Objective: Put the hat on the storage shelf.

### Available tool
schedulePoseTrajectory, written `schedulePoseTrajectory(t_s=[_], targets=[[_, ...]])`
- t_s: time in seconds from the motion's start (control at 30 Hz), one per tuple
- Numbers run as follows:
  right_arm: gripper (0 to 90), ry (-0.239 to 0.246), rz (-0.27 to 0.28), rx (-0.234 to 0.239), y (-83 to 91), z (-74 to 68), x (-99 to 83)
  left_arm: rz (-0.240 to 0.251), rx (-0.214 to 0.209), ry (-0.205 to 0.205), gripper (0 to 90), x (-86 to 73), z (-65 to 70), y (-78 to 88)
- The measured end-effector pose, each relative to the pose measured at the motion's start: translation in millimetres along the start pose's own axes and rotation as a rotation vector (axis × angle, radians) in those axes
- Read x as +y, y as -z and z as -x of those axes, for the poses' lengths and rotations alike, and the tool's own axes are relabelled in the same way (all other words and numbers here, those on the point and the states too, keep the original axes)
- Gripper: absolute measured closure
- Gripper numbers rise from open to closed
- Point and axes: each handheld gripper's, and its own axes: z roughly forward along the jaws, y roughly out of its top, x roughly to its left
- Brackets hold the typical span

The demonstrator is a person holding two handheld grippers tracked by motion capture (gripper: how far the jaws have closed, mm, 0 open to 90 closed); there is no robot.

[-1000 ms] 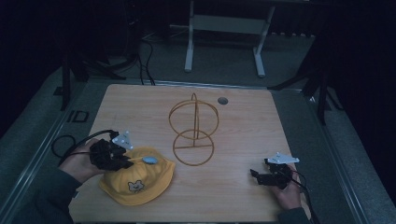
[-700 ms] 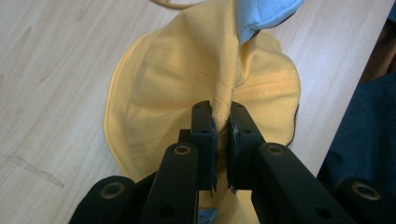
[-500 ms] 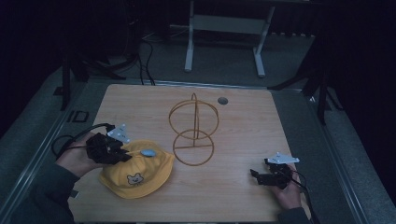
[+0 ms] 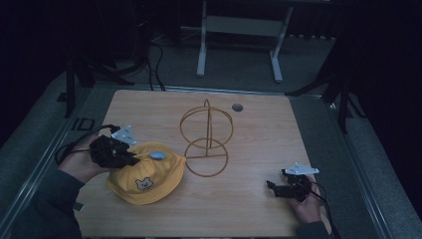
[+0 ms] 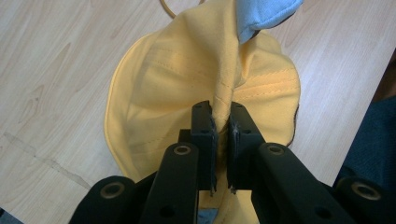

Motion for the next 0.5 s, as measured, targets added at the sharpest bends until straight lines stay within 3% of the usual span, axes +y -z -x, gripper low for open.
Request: schedulePoseTrajectory(t_s=[0.5], targets=[[18.1, 0.000, 0.000, 0.000, 0.0, 0.0, 0.0, 0.023, 0.024, 0.027, 83.3, -0.9, -10.3, 7.4]])
